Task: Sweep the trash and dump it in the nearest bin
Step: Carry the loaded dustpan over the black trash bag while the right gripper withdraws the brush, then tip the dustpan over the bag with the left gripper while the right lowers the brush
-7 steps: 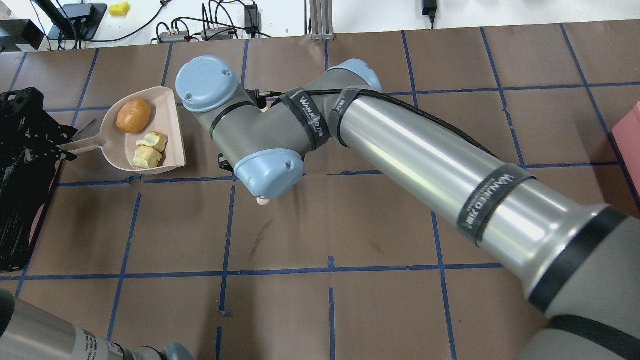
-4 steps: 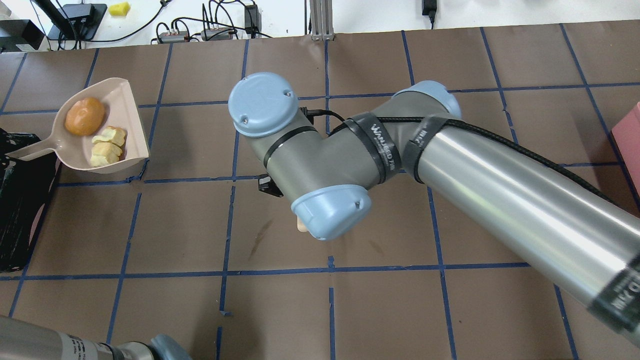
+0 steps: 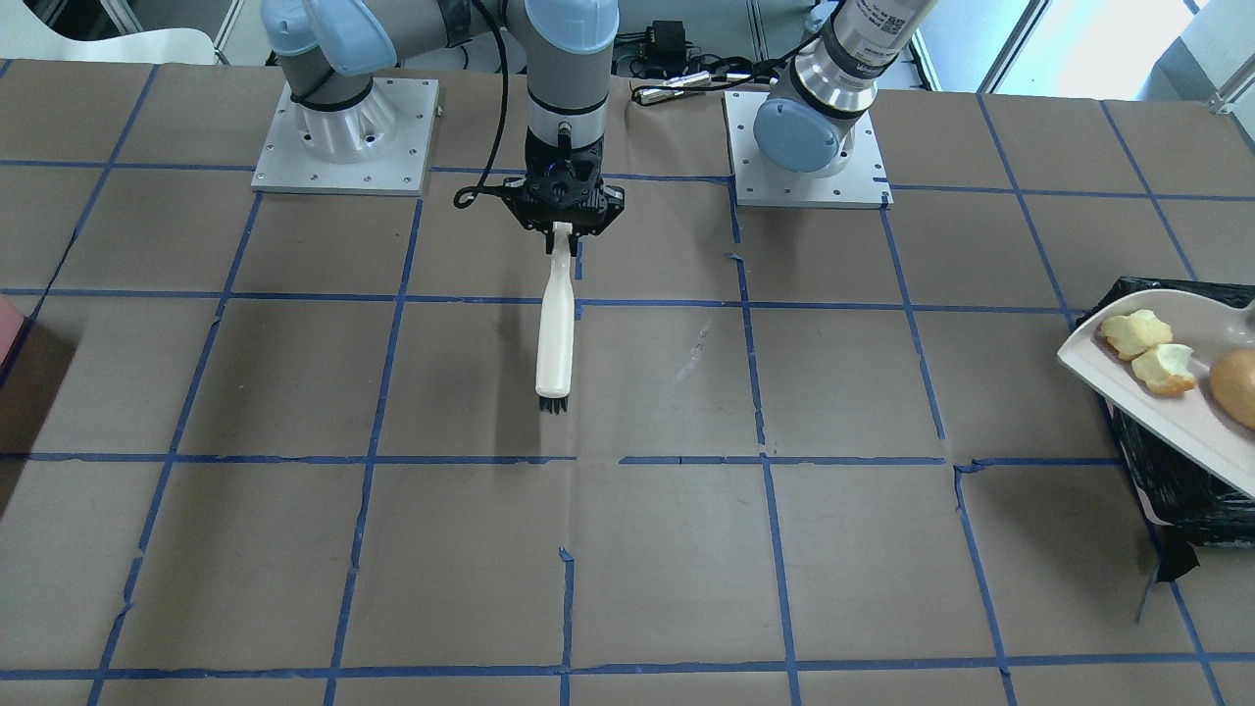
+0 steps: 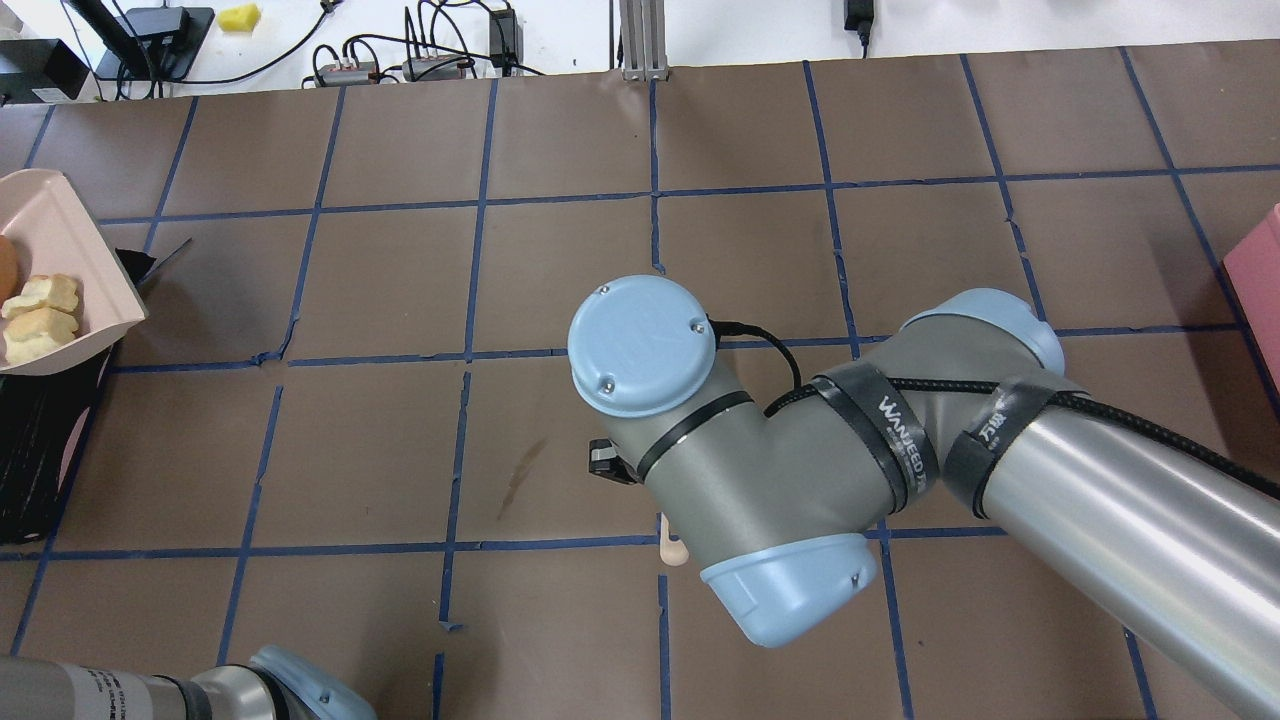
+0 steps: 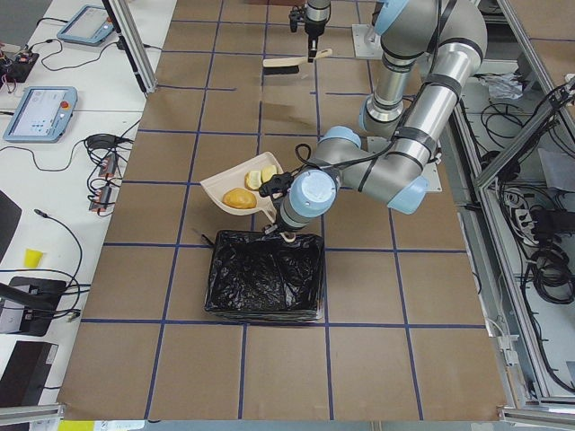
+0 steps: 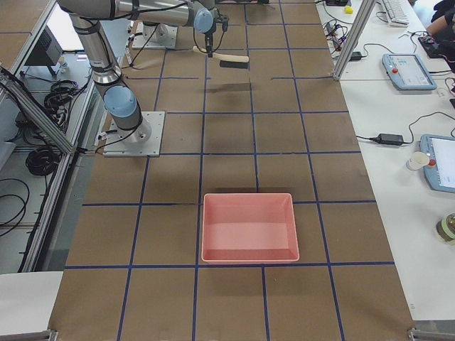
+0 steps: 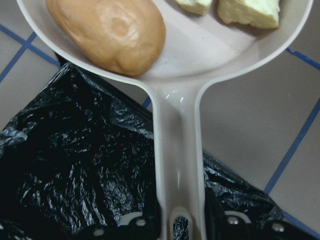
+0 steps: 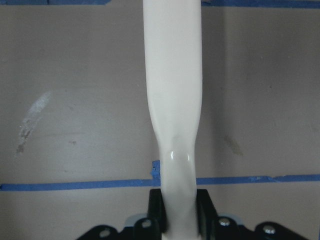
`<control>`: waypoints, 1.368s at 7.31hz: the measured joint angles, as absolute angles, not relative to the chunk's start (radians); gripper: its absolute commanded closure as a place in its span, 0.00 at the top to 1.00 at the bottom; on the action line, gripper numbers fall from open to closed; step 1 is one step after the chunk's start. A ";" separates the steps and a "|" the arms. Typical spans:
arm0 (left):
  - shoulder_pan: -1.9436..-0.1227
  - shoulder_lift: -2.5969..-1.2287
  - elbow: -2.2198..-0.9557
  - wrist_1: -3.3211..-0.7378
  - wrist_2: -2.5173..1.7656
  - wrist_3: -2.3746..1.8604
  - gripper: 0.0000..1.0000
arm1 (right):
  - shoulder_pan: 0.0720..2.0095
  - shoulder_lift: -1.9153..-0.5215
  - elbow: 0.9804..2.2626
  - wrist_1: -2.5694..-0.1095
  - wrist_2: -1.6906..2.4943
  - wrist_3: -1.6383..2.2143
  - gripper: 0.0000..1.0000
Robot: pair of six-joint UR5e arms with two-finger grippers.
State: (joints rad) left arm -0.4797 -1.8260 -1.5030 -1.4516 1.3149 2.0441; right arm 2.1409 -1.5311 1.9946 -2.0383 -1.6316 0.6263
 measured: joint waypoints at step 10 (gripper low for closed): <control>-0.378 -2.039 -1.169 -1.335 1.568 2.197 0.07 | 2.184 -1.534 2.141 -2.183 -1.570 0.625 0.11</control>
